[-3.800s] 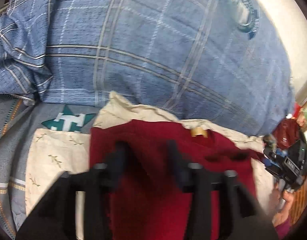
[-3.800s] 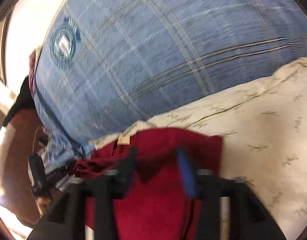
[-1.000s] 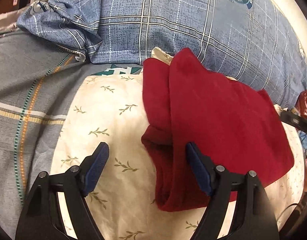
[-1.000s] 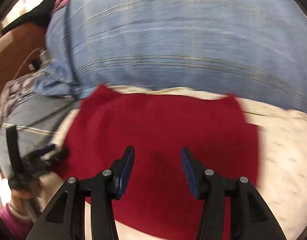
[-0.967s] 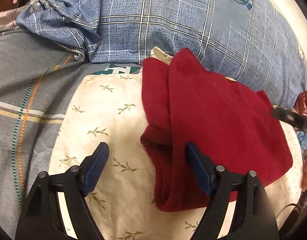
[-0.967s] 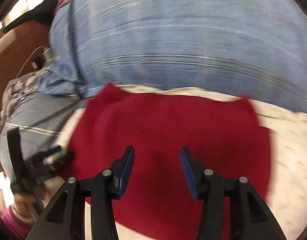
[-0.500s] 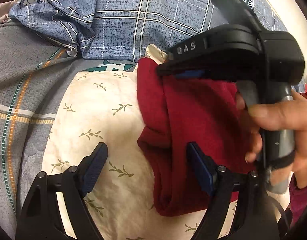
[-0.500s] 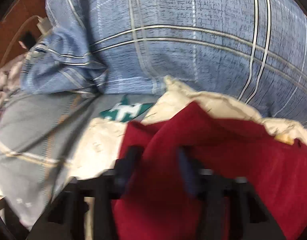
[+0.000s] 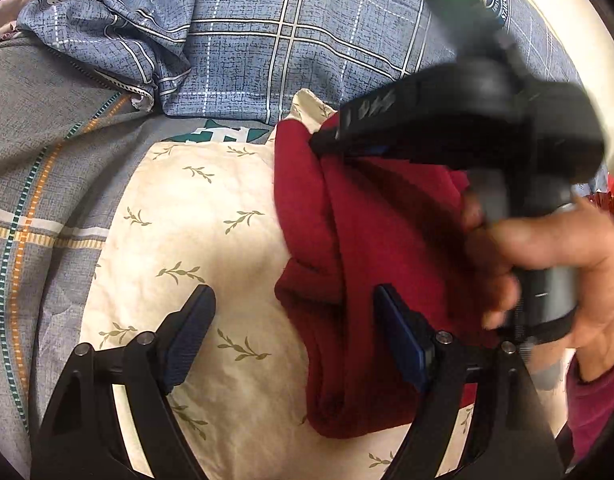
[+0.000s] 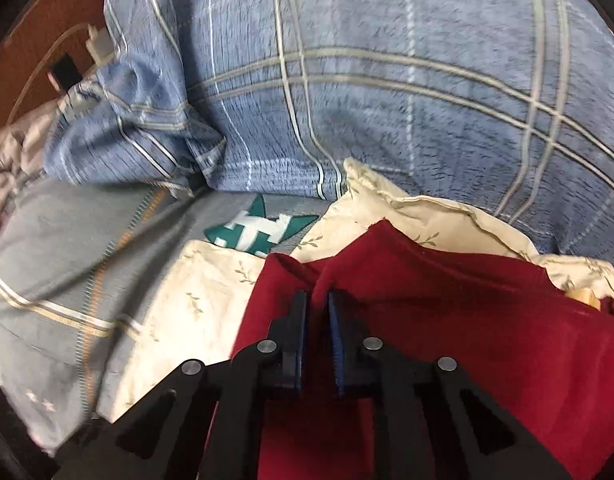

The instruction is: Fold small clothes

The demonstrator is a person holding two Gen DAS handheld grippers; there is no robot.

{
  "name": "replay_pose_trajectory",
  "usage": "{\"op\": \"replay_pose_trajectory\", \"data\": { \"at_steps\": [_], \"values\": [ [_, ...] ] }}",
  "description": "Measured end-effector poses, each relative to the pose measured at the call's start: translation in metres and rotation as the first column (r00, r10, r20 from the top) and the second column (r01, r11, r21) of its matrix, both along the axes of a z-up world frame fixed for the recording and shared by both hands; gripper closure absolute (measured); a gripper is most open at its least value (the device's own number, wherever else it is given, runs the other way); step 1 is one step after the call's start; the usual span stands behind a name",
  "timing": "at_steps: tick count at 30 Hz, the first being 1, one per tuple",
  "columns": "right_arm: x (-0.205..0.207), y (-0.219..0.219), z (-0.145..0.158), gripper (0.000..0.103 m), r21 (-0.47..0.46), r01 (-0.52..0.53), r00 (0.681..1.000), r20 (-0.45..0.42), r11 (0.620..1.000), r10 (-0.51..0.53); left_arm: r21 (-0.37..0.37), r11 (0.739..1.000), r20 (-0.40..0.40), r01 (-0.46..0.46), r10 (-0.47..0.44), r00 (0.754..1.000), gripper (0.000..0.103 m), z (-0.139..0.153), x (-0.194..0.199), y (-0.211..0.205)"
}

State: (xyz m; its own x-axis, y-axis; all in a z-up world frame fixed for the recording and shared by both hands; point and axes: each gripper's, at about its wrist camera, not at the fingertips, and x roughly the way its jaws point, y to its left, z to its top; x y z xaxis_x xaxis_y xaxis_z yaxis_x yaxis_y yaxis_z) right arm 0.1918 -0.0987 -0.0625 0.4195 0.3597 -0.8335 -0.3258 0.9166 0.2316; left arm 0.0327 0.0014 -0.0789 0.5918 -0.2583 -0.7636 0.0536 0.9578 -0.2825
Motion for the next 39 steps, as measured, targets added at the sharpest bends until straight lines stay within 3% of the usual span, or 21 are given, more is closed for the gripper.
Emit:
{"op": "replay_pose_trajectory", "data": {
  "at_steps": [1,2,3,7,9,10,12,15,19,21,23,26,28,30,32,34,35,36,39],
  "values": [
    [-0.001,-0.002,0.005,0.062,0.017,0.003,1.0,-0.003,1.0,-0.003,-0.001,1.0,0.0,-0.001,0.001,1.0,0.021,0.0,0.0,0.0],
    [-0.003,-0.003,0.01,0.038,0.028,0.003,1.0,-0.001,1.0,-0.003,-0.002,1.0,0.0,-0.001,0.001,1.0,0.021,0.0,0.0,0.0],
    [-0.004,-0.001,0.014,0.031,0.022,0.003,1.0,0.014,1.0,-0.004,-0.001,1.0,0.001,-0.001,0.001,1.0,0.021,-0.001,0.0,0.0],
    [-0.007,0.022,0.014,0.037,-0.117,-0.048,0.995,0.083,0.992,0.058,-0.007,1.0,0.001,0.0,0.0,1.0,0.021,-0.001,-0.001,0.001],
    [-0.002,0.036,0.003,0.059,-0.249,-0.041,0.992,0.106,0.968,0.069,-0.014,1.0,0.0,0.001,-0.001,1.0,0.021,-0.001,-0.001,0.002],
    [0.0,0.037,-0.001,0.061,-0.278,-0.024,0.989,0.133,0.96,0.064,-0.017,1.0,-0.001,0.0,0.0,1.0,0.021,-0.001,-0.001,0.003],
    [0.009,0.031,-0.007,0.06,-0.297,0.015,0.983,0.179,0.955,0.04,-0.016,1.0,-0.002,-0.001,0.001,1.0,0.02,-0.002,0.0,0.002],
    [0.021,0.022,-0.012,0.061,-0.227,0.043,0.99,0.144,0.973,-0.01,-0.016,1.0,-0.002,0.001,-0.001,1.0,0.02,-0.002,0.002,0.002],
    [0.013,0.004,0.011,0.056,-0.117,0.036,0.993,0.119,0.992,-0.022,-0.018,1.0,-0.004,0.0,0.0,1.0,0.019,-0.003,0.002,0.002],
    [0.007,-0.008,0.022,0.034,-0.059,0.045,0.996,0.081,0.997,-0.04,-0.018,1.0,-0.003,-0.002,0.002,1.0,0.019,-0.003,0.002,0.002],
    [0.001,-0.01,0.027,0.03,-0.039,0.024,0.998,0.062,0.999,-0.021,-0.022,1.0,-0.005,-0.01,0.01,1.0,0.019,-0.002,0.0,0.002],
    [-0.002,0.005,0.019,0.024,-0.116,-0.025,0.999,0.019,0.993,0.028,-0.05,0.999,-0.007,-0.02,0.02,1.0,0.019,-0.001,-0.002,0.006],
    [-0.002,0.026,0.005,0.022,-0.225,-0.04,0.999,-0.022,0.973,0.037,-0.057,0.998,-0.008,-0.021,0.02,1.0,0.019,-0.001,-0.002,0.008],
    [-0.002,0.042,-0.01,0.019,-0.299,-0.058,0.998,-0.009,0.953,0.058,-0.064,0.998,-0.007,-0.022,0.022,1.0,0.019,-0.001,0.0,0.008],
    [-0.003,0.049,-0.016,0.024,-0.344,-0.05,0.996,0.046,0.938,0.07,-0.07,0.997,-0.004,-0.021,0.021,1.0,0.019,-0.001,0.001,0.008],
    [-0.006,0.043,-0.012,0.052,-0.318,-0.028,0.995,0.079,0.948,0.056,-0.088,0.996,-0.005,-0.017,0.016,1.0,0.019,0.0,0.003,0.008],
    [-0.008,0.04,-0.008,0.071,-0.286,-0.032,0.995,0.085,0.958,0.058,-0.099,0.995,-0.006,-0.015,0.015,1.0,0.019,0.0,0.003,0.008],
    [-0.008,0.033,-0.003,0.078,-0.244,-0.037,0.996,0.075,0.969,0.057,-0.114,0.993,-0.007,-0.013,0.012,1.0,0.019,0.0,0.003,0.008],
    [-0.011,0.01,0.011,0.085,-0.149,-0.02,0.997,0.077,0.989,0.032,-0.134,0.991,-0.001,0.01,-0.01,1.0,0.019,0.001,0.006,0.002]
  ]
}}
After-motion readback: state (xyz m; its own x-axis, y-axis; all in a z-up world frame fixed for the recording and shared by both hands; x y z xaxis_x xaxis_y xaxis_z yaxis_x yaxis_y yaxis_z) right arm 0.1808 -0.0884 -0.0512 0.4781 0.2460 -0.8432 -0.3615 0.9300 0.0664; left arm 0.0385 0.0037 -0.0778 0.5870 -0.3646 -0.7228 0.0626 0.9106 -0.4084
